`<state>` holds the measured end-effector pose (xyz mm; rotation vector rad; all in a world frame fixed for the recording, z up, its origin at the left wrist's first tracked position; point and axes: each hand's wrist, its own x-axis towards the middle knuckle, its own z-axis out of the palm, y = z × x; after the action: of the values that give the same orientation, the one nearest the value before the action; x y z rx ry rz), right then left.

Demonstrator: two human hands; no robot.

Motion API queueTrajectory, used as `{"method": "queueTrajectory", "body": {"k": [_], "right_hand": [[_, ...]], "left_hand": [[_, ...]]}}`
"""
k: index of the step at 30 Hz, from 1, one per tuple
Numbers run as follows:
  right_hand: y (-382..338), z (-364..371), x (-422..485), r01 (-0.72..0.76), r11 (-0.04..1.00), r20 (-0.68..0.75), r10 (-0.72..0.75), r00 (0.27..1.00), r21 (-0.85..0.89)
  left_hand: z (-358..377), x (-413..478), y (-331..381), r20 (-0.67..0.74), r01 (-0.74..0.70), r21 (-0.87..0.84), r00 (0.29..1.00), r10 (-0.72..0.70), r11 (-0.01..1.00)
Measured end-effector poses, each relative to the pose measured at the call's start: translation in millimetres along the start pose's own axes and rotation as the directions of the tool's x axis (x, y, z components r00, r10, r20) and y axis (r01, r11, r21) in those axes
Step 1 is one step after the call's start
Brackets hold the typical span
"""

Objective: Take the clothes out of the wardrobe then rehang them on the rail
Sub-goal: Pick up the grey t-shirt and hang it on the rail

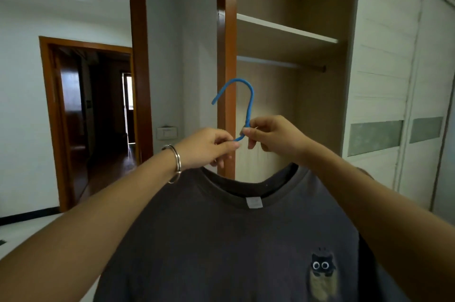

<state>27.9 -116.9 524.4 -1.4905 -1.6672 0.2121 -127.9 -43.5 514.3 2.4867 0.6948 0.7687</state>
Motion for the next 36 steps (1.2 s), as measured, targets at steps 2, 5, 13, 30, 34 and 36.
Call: {"method": "queueTrajectory", "body": {"k": [2, 5, 13, 30, 34, 36], "right_hand": [[-1, 10, 17, -0.004, 1.0, 0.005, 0.004, 1.0, -0.002], [12, -6, 23, -0.082, 0.994, -0.147, 0.07, 0.987, -0.078], [95, -60, -18, -0.39, 0.9, -0.299, 0.324, 0.898, -0.196], [171, -194, -33, -0.665, 0.59, -0.614, 0.331, 0.716, -0.457], [181, -202, -22, -0.674, 0.426, -0.633, 0.258, 0.73, -0.603], [187, -203, -14, -0.676, 0.423, -0.649, 0.232, 0.724, -0.603]], "left_hand": [[-1, 21, -15, -0.039, -0.068, 0.024, 0.997, 0.069, 0.997], [-3, 48, -31, -0.082, -0.148, -0.005, 0.986, 0.147, 0.989], [24, 119, -45, -0.036, -0.283, -0.079, 0.959, 0.281, 0.956], [145, 307, 21, -0.074, -0.554, -0.227, 0.83, 0.553, 0.801], [165, 347, 34, -0.121, -0.602, -0.26, 0.796, 0.593, 0.755], [173, 365, 37, -0.126, -0.622, -0.281, 0.778, 0.615, 0.731]]}}
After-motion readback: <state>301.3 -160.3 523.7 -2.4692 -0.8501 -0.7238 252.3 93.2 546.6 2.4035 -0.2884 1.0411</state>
